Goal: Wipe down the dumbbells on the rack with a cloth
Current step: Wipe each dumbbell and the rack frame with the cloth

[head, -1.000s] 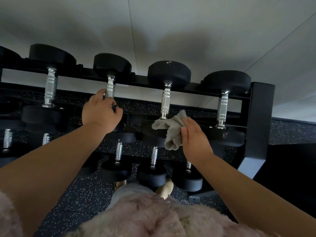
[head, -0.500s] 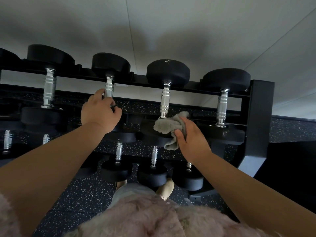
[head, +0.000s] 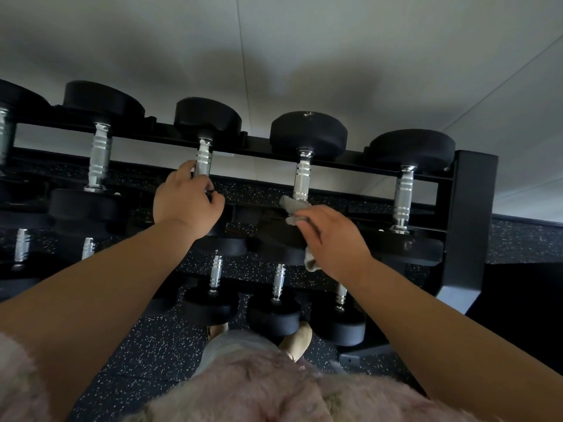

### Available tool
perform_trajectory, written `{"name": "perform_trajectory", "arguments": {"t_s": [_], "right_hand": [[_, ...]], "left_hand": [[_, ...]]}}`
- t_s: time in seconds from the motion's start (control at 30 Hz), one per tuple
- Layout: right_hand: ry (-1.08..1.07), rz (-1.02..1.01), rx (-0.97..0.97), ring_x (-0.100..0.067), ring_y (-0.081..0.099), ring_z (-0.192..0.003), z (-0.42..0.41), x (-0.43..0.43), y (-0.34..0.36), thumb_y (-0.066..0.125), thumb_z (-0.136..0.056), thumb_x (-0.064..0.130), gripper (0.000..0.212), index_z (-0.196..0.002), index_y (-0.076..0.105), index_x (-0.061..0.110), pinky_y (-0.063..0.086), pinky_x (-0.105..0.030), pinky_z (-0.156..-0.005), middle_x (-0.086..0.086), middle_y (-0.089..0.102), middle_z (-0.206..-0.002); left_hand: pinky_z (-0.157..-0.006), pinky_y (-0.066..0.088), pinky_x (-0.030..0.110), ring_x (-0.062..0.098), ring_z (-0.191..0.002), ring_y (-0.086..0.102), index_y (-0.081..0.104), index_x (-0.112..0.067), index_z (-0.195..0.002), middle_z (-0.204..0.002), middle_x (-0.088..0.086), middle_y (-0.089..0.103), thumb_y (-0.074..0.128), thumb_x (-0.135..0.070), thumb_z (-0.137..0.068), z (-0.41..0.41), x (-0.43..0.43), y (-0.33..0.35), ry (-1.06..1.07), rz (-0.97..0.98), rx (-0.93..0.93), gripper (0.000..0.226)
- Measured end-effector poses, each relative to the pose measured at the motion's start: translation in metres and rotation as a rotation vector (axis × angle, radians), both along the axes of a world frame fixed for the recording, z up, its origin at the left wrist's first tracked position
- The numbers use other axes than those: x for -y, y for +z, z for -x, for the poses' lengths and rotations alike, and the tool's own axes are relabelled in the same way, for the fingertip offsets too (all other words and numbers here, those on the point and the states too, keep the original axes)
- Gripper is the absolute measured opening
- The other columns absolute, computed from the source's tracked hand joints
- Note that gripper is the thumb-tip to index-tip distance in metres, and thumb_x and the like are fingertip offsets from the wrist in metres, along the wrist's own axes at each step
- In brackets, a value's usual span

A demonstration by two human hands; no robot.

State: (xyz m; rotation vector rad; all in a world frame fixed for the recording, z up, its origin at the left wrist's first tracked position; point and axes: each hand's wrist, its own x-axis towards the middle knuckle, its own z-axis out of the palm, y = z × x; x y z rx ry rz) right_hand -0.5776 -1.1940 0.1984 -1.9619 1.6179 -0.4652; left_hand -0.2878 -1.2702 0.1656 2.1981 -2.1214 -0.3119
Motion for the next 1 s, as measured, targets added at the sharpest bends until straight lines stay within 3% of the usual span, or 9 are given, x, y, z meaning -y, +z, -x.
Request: {"name": "perform_trajectory", "arguments": {"t_s": [0.1,0.2,0.33,0.47,0.53,0.6,0.7,0.9,1.0], "right_hand": [[-0.045,0.024,-0.029,-0.011,0.062,-0.096,-0.011,0.001,0.004,0.047,-0.106,0.039,0.028,-0.121,0.068,0.029,0.055,-0.032,-0.089,0.007,0.068,-0.108],[0.207,0.097,-0.174,-0.015,0.065,-0.096,-0.042,0.014,0.009,0.048,-0.108,0.036,0.03,-0.137,0.056,0.036,0.059,-0.034,-0.079,0.007,0.068,-0.108],[0.529,0.035,-0.466,-0.025,0.06,-0.102,-0.084,0.031,0.002,0.068,-0.095,0.02,0.039,-0.128,0.06,0.037,0.059,-0.043,-0.074,0.007,0.062,-0.1],[0.762,0.126,-0.635,-0.026,0.053,-0.121,-0.086,0.028,-0.001,0.074,-0.091,0.026,0.043,-0.131,0.062,0.036,0.043,-0.046,-0.11,0.007,0.068,-0.115],[0.695,0.181,-0.597,-0.021,0.05,-0.129,-0.07,0.025,-0.004,0.076,-0.089,0.03,0.045,-0.131,0.063,0.038,0.034,-0.044,-0.118,0.011,0.064,-0.129],[0.547,0.161,-0.461,-0.018,0.054,-0.124,-0.05,0.021,-0.001,0.071,-0.092,0.036,0.038,-0.129,0.063,0.038,0.046,-0.043,-0.108,0.013,0.061,-0.134],[0.261,0.004,-0.246,-0.012,0.058,-0.108,-0.023,0.017,0.012,0.058,-0.096,0.054,0.039,-0.129,0.063,0.033,0.052,-0.036,-0.097,0.012,0.064,-0.122],[-0.107,-0.123,-0.062,-0.008,0.054,-0.107,-0.031,0.041,0.015,0.067,-0.09,0.059,0.043,-0.122,0.059,0.031,0.048,-0.029,-0.095,0.012,0.05,-0.119],[-0.409,-0.168,0.145,-0.014,0.052,-0.118,-0.04,0.069,0.011,0.074,-0.087,0.056,0.069,-0.141,0.045,0.024,0.049,-0.033,-0.099,0.004,0.042,-0.135]], "left_hand": [[-0.093,0.049,0.045,0.028,-0.126,0.053,0.073,-0.021,-0.1,-0.155,0.001,0.046,0.06,-0.039,-0.093,0.0,0.0,0.0,0.002,-0.001,0.008,0.023],[-0.091,0.049,0.044,0.029,-0.124,0.054,0.073,-0.02,-0.101,-0.154,0.002,0.047,0.06,-0.039,-0.093,0.0,0.0,0.0,0.002,0.002,0.007,0.024],[-0.093,0.049,0.046,0.031,-0.125,0.054,0.074,-0.018,-0.102,-0.155,0.004,0.046,0.058,-0.039,-0.093,0.0,0.0,-0.001,0.001,0.007,0.014,0.028],[-0.093,0.049,0.045,0.029,-0.127,0.053,0.075,-0.019,-0.103,-0.156,0.003,0.046,0.055,-0.041,-0.094,0.001,0.001,-0.001,0.011,0.003,0.026,0.031],[-0.094,0.049,0.045,0.029,-0.127,0.053,0.075,-0.019,-0.103,-0.155,0.004,0.047,0.055,-0.041,-0.093,-0.001,0.0,-0.002,0.001,0.008,0.023,0.031],[-0.093,0.05,0.045,0.03,-0.125,0.054,0.074,-0.018,-0.101,-0.154,0.005,0.048,0.057,-0.039,-0.093,-0.002,0.0,-0.003,-0.005,0.016,0.001,0.028],[-0.089,0.052,0.044,0.029,-0.12,0.056,0.073,-0.019,-0.099,-0.152,0.004,0.05,0.058,-0.038,-0.092,-0.003,0.0,-0.003,-0.008,0.021,0.002,0.026],[-0.086,0.051,0.041,0.028,-0.116,0.057,0.073,-0.019,-0.099,-0.149,0.004,0.051,0.058,-0.038,-0.092,-0.004,0.001,-0.006,-0.019,0.037,0.007,0.025],[-0.088,0.051,0.042,0.028,-0.116,0.057,0.073,-0.019,-0.098,-0.149,0.004,0.051,0.059,-0.037,-0.092,-0.004,0.002,-0.006,-0.016,0.037,0.01,0.024]]}}
